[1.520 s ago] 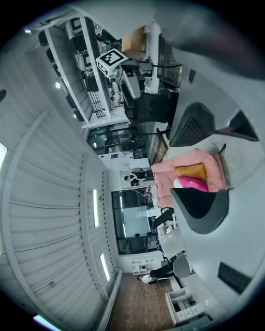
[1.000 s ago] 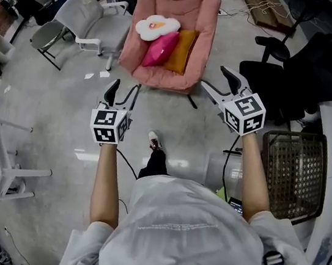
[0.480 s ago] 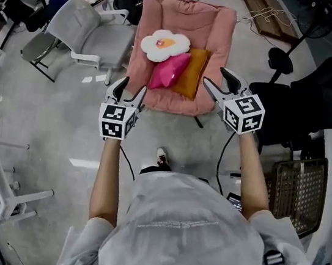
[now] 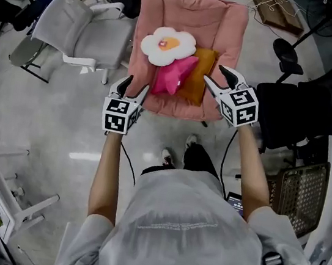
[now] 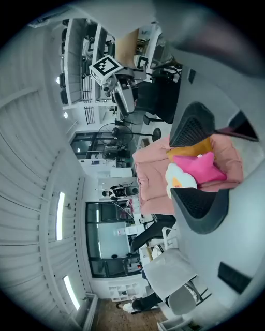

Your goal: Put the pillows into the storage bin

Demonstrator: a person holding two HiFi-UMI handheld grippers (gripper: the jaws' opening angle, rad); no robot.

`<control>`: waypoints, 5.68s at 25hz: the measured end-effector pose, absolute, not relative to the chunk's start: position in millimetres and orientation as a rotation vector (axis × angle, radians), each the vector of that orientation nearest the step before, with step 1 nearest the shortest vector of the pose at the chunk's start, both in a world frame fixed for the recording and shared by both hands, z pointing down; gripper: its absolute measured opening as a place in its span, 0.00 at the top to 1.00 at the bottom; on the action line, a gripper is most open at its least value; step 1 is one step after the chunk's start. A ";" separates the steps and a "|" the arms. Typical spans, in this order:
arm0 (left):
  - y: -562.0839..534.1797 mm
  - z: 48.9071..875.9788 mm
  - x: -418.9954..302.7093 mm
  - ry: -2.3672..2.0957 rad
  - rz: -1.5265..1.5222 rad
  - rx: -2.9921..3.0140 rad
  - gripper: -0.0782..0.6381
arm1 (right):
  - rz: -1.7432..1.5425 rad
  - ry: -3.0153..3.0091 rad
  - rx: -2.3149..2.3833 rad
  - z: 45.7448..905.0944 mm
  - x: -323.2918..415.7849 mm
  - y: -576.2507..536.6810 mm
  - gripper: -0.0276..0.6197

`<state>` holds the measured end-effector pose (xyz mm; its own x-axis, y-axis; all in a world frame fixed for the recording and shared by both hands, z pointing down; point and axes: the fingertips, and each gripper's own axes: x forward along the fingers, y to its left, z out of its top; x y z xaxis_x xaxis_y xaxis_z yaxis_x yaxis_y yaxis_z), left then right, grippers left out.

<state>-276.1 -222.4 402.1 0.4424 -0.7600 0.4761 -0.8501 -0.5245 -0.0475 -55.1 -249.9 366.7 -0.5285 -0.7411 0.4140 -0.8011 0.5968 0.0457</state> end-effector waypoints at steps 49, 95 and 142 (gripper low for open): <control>-491.2 610.1 -273.6 -1.326 0.789 2.018 0.52 | 1.598 -2.053 0.800 714.8 -110.3 -533.5 0.60; -125.0 460.1 31.7 -0.332 0.750 2.854 0.56 | 1.299 -2.108 2.435 434.9 193.0 33.5 0.66; 328.5 797.8 278.3 0.398 1.344 2.624 0.56 | 1.715 -1.014 2.929 885.1 375.6 616.9 0.60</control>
